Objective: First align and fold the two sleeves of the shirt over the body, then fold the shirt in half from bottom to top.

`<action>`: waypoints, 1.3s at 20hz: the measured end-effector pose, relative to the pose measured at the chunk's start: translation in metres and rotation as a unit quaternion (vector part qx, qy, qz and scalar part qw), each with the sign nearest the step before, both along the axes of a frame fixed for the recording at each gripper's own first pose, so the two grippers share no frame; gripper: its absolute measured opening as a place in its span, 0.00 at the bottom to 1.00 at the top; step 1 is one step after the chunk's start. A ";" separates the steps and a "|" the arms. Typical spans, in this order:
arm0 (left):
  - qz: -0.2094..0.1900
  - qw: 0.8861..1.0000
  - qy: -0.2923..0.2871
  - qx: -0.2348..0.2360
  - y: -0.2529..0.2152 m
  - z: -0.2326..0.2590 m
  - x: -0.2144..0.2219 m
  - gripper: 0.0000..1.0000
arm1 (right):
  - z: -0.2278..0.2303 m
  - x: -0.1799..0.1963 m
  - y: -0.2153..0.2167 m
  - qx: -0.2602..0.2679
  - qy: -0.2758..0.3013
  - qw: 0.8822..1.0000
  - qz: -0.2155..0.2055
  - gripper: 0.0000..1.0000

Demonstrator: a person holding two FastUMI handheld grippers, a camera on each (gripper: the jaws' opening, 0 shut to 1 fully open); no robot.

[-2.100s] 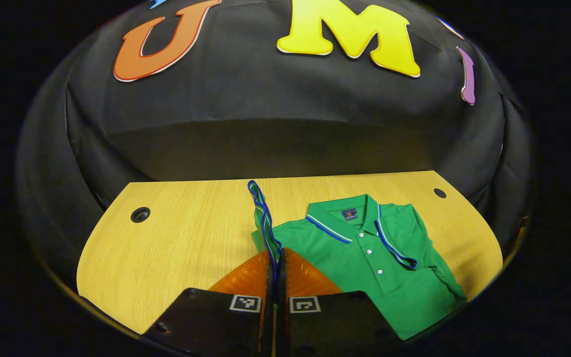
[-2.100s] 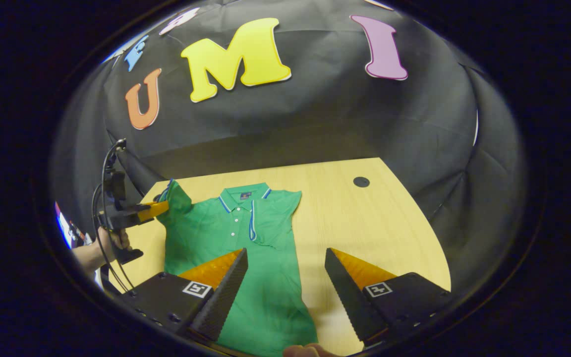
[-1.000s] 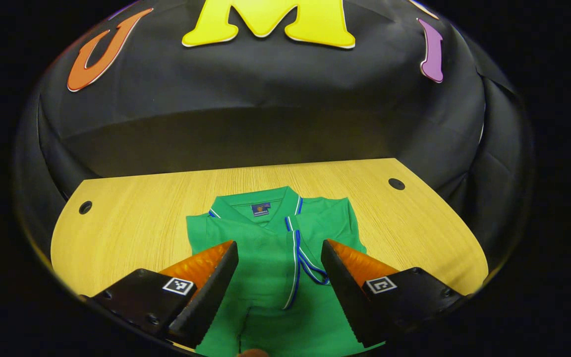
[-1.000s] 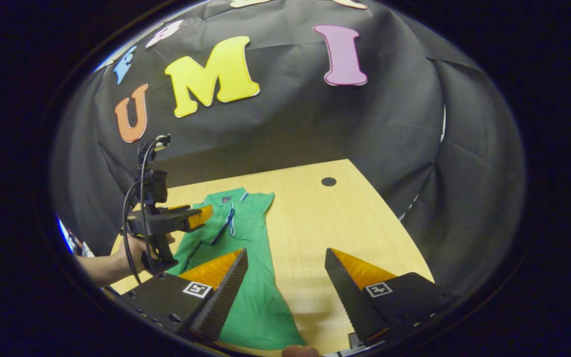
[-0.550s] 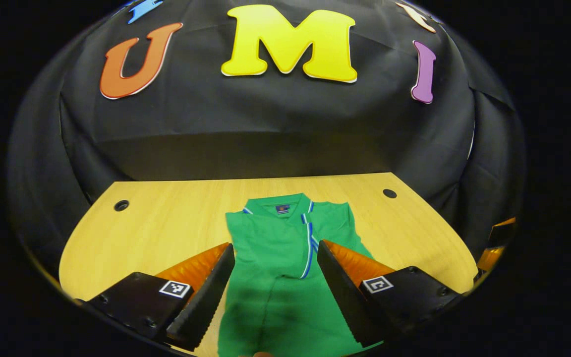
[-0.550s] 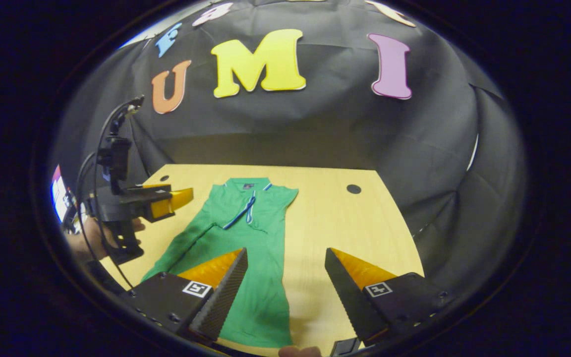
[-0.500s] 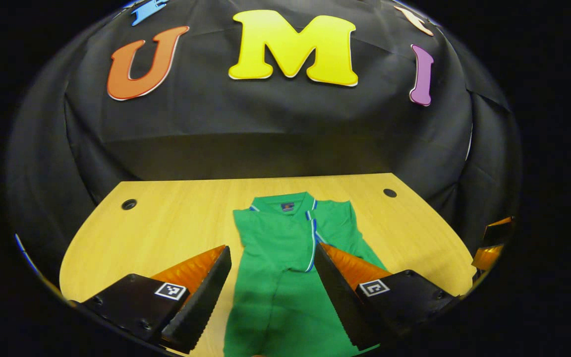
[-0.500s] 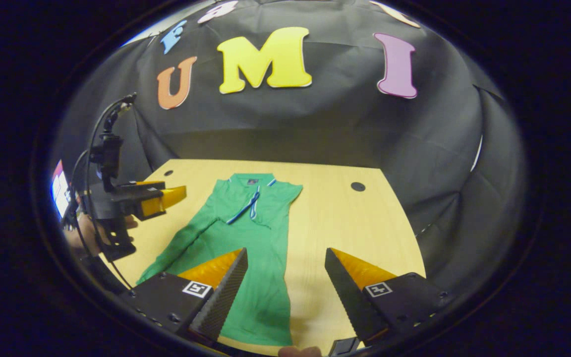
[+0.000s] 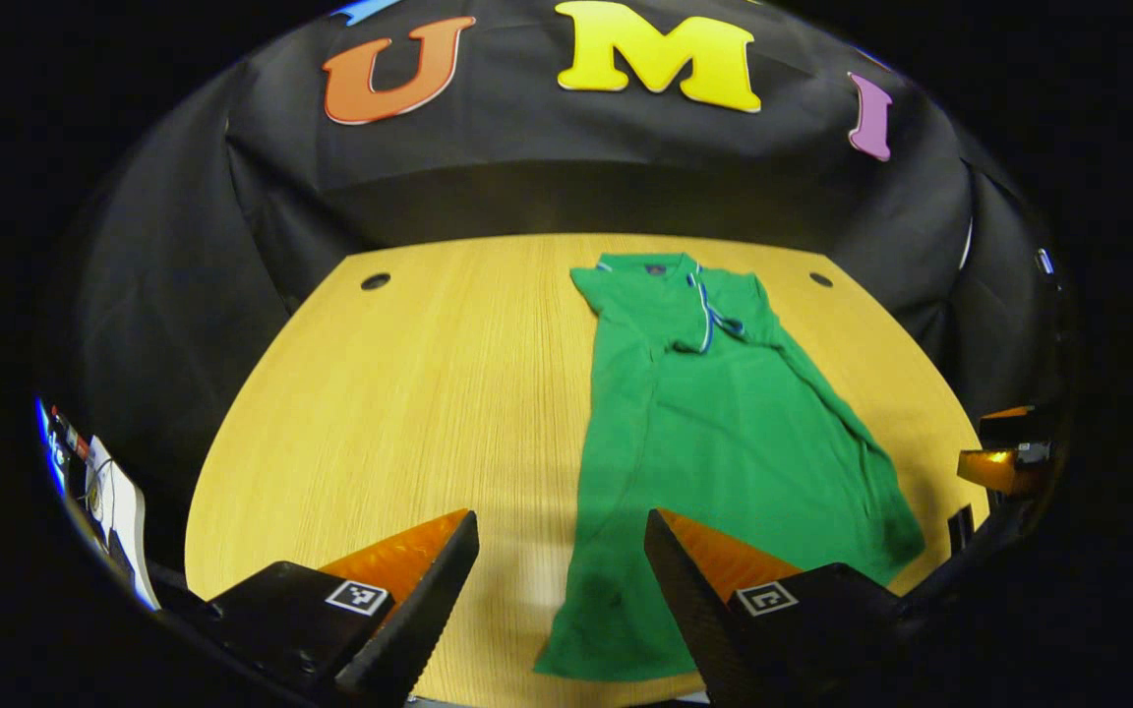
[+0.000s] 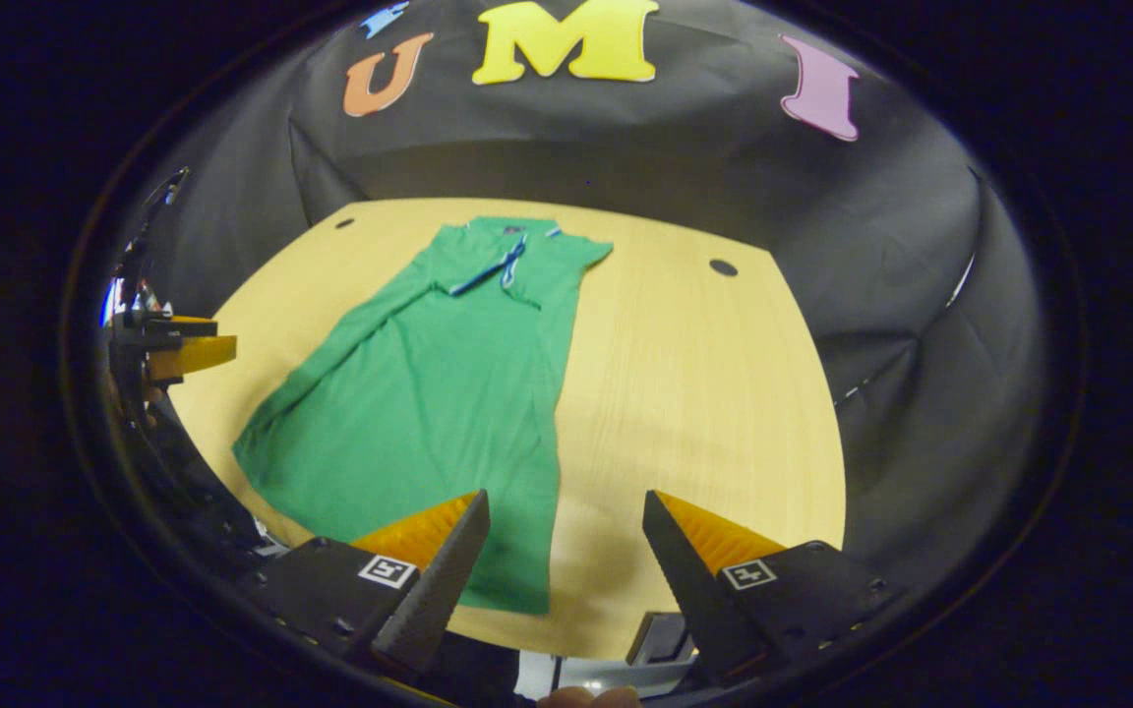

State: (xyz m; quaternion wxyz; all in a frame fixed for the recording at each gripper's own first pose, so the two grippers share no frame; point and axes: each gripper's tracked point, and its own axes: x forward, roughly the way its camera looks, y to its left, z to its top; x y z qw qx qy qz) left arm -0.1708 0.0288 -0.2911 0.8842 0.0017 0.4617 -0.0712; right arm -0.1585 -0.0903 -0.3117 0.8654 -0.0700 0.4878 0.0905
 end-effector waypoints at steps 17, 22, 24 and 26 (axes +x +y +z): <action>-0.020 0.985 0.171 0.018 -0.006 -0.068 -0.072 1.00 | -0.095 -0.047 0.011 -0.020 0.168 0.986 -0.002 0.97; -0.007 0.983 0.185 0.013 -0.014 -0.061 -0.071 1.00 | -0.096 -0.047 0.015 -0.017 0.181 0.983 -0.004 0.90; 0.002 0.982 0.189 0.013 -0.018 -0.054 -0.066 1.00 | -0.096 -0.048 0.017 -0.017 0.186 0.982 -0.006 0.75; 0.005 0.979 0.201 0.015 -0.022 -0.045 -0.061 1.00 | -0.095 -0.048 0.021 -0.018 0.192 0.981 -0.001 0.67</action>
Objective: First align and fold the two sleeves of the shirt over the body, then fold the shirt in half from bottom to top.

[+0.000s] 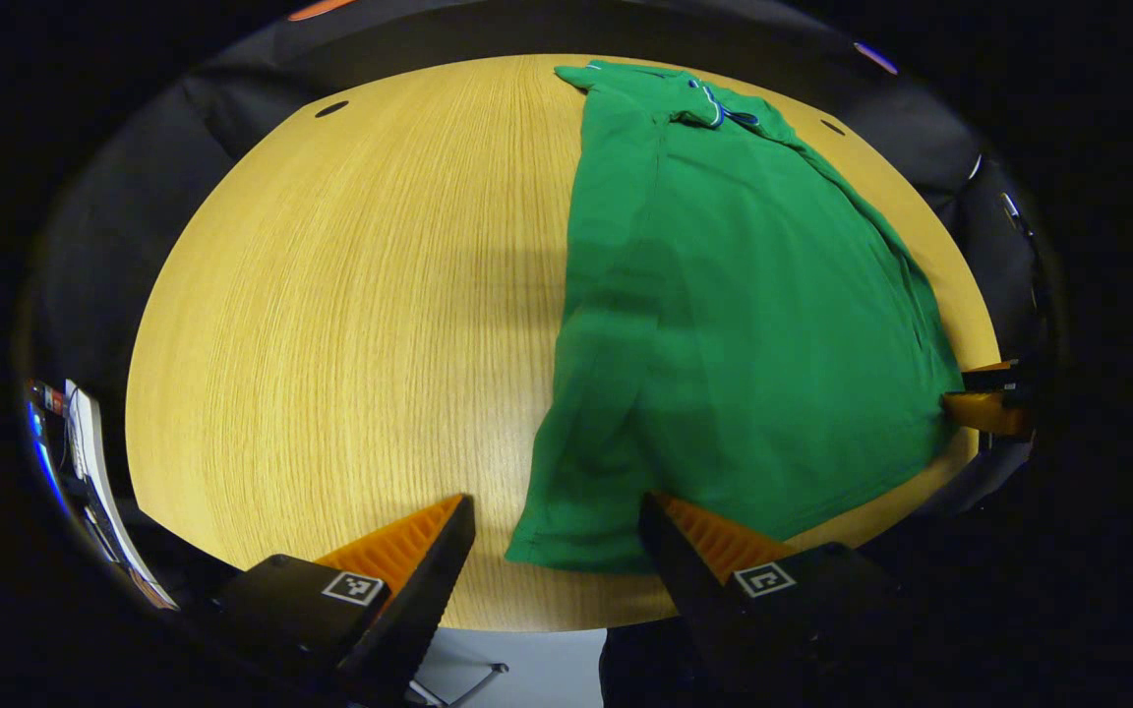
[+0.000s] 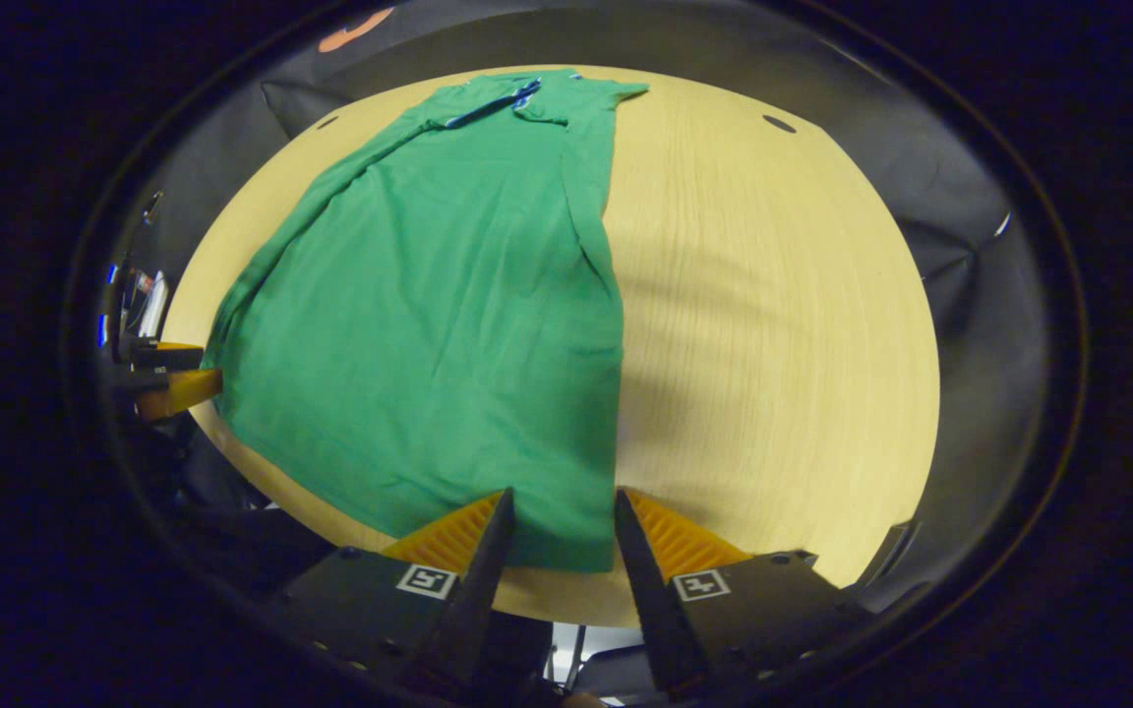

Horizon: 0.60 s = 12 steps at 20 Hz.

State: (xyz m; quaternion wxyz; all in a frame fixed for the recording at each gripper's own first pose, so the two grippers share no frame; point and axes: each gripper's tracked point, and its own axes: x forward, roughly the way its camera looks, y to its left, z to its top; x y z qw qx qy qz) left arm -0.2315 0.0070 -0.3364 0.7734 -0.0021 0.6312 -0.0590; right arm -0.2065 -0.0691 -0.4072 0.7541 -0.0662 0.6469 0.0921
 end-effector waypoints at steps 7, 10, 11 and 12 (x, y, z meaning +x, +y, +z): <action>-0.011 0.999 0.038 -0.025 -0.029 0.038 0.030 0.27 | 0.000 -0.001 0.008 0.010 0.023 1.000 -0.007 0.15; -0.016 0.997 0.062 -0.053 -0.046 0.060 0.045 0.07 | 0.000 -0.002 0.010 0.024 0.036 0.999 -0.016 0.00; -0.020 0.996 0.064 -0.057 -0.051 0.070 0.051 0.07 | 0.000 -0.003 0.009 0.024 0.038 0.999 -0.016 0.00; -0.024 0.996 0.060 -0.061 -0.053 0.085 0.043 0.06 | 0.002 -0.004 0.007 0.026 0.038 0.999 -0.016 0.00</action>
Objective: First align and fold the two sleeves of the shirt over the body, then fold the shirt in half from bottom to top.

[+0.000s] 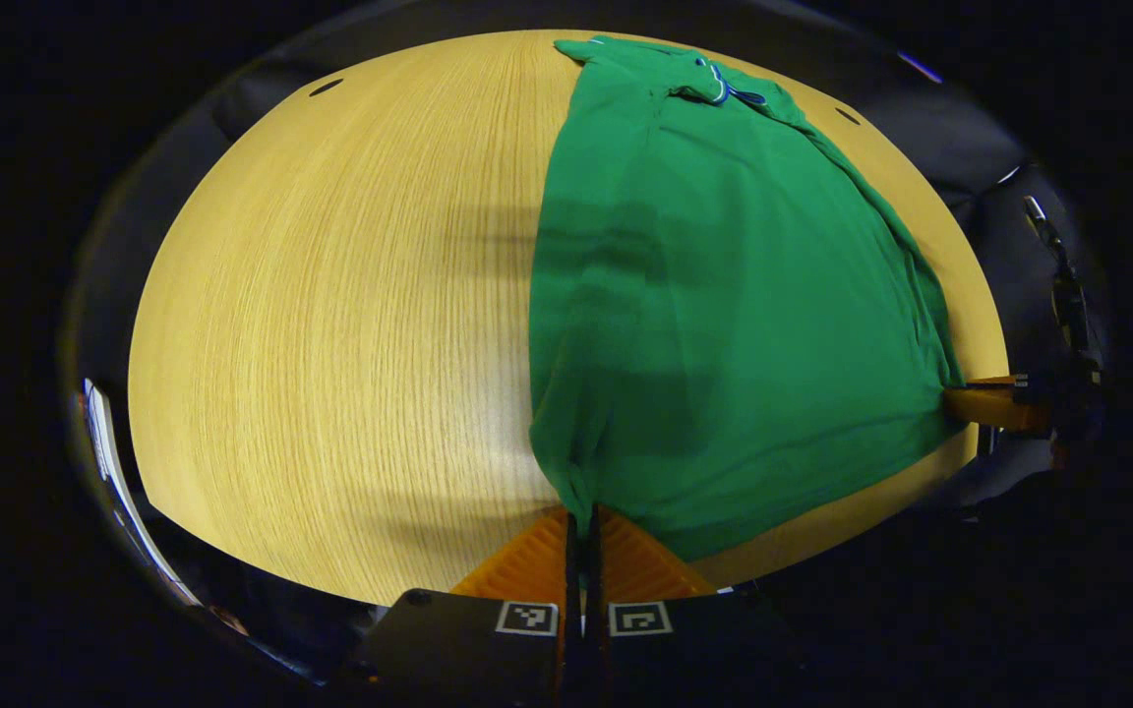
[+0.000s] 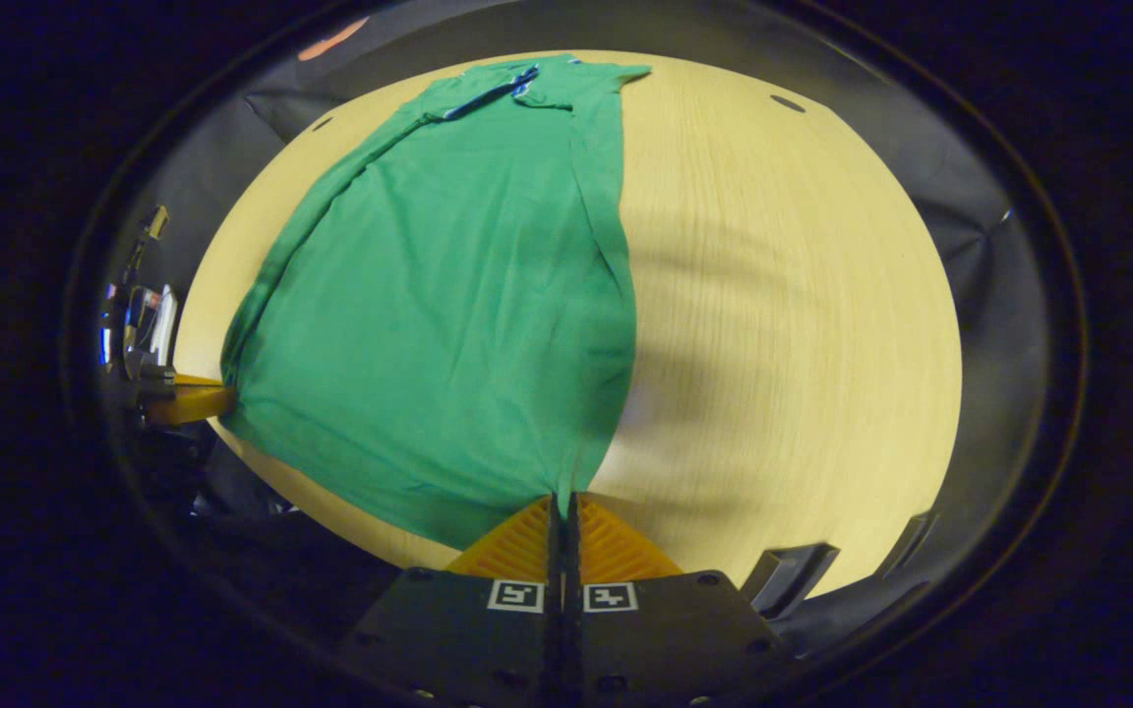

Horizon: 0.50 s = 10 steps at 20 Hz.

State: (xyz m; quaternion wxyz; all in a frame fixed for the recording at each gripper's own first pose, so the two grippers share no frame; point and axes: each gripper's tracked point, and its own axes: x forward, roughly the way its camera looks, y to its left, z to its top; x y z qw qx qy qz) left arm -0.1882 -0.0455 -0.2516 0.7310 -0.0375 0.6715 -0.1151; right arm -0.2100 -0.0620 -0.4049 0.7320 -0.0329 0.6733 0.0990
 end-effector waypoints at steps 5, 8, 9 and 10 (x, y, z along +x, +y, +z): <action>-0.002 0.999 -0.011 -0.036 0.022 0.066 0.023 0.06 | 0.024 0.011 -0.003 0.024 -0.017 0.999 -0.027 0.00; -0.001 0.998 -0.030 -0.058 0.028 0.116 0.052 0.06 | 0.042 0.026 -0.008 0.031 -0.039 0.998 -0.039 0.00; -0.001 0.997 -0.038 -0.065 0.029 0.132 0.063 0.06 | 0.048 0.032 -0.010 0.032 -0.047 0.997 -0.043 0.00; -0.001 0.996 -0.047 -0.070 0.028 0.150 0.073 0.06 | 0.054 0.038 -0.011 0.034 -0.055 0.997 -0.045 0.00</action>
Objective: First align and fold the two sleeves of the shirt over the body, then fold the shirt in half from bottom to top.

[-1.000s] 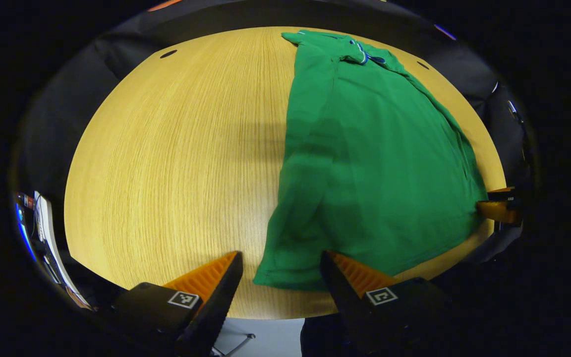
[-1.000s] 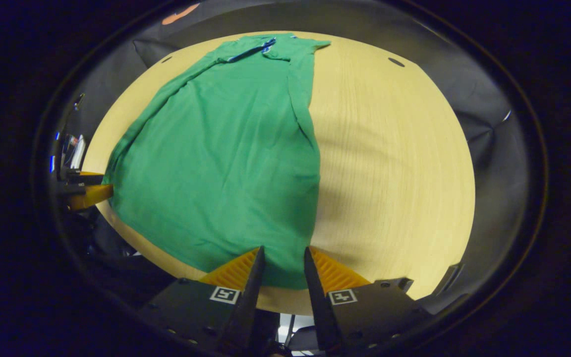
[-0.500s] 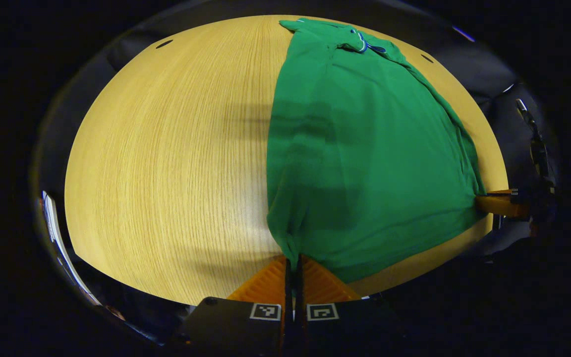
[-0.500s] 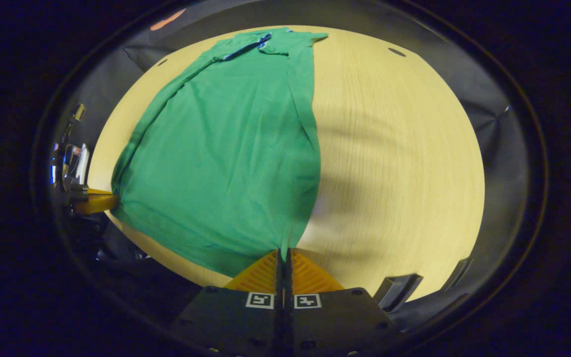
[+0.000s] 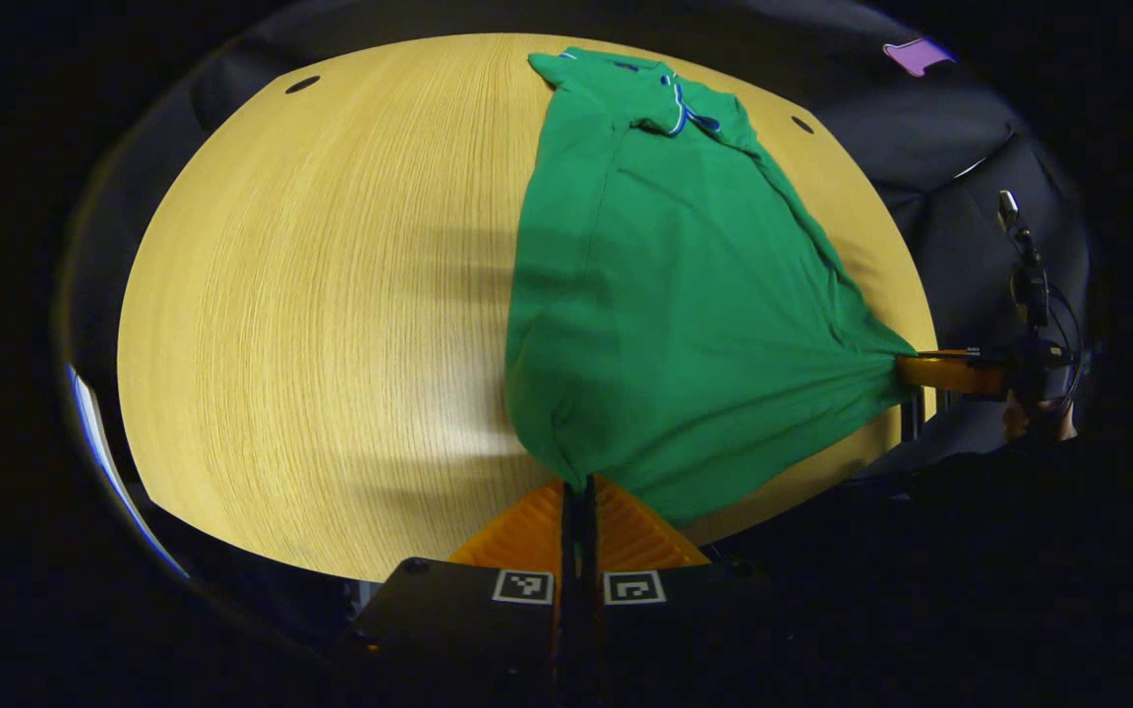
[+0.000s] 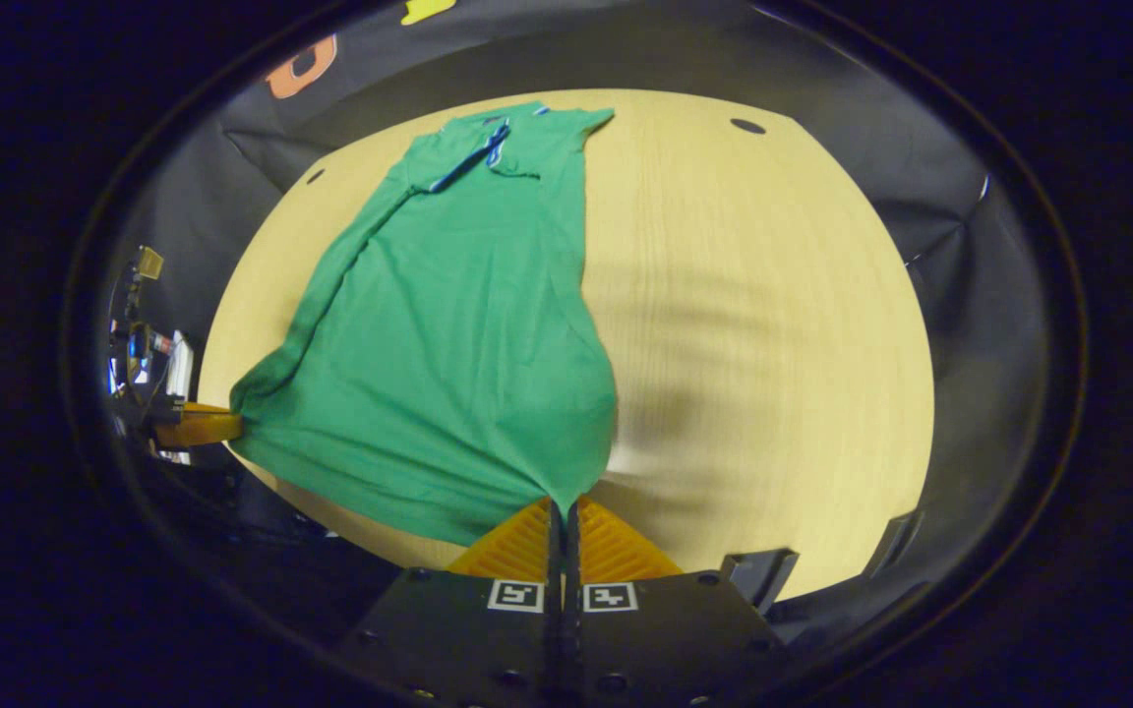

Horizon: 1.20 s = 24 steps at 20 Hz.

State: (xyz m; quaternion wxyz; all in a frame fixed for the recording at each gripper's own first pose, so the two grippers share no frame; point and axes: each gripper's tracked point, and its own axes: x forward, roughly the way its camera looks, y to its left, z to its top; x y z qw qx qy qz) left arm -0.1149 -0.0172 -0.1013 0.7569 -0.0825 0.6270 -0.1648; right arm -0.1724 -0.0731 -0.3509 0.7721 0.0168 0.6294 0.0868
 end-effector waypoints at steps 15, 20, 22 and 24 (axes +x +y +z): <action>-0.008 0.978 -0.207 -0.025 -0.026 0.222 0.267 0.06 | 0.091 0.157 -0.009 0.021 -0.156 0.987 -0.013 0.00; 0.047 0.966 -0.250 -0.039 -0.034 0.188 0.340 0.06 | 0.116 0.219 0.000 0.050 -0.205 0.975 -0.062 0.00; 0.072 0.961 -0.263 -0.044 -0.035 0.183 0.377 0.06 | 0.122 0.250 0.004 0.058 -0.229 0.969 -0.078 0.00; 0.082 0.956 -0.278 -0.046 -0.036 0.185 0.402 0.05 | 0.127 0.285 0.007 0.059 -0.251 0.962 -0.086 0.00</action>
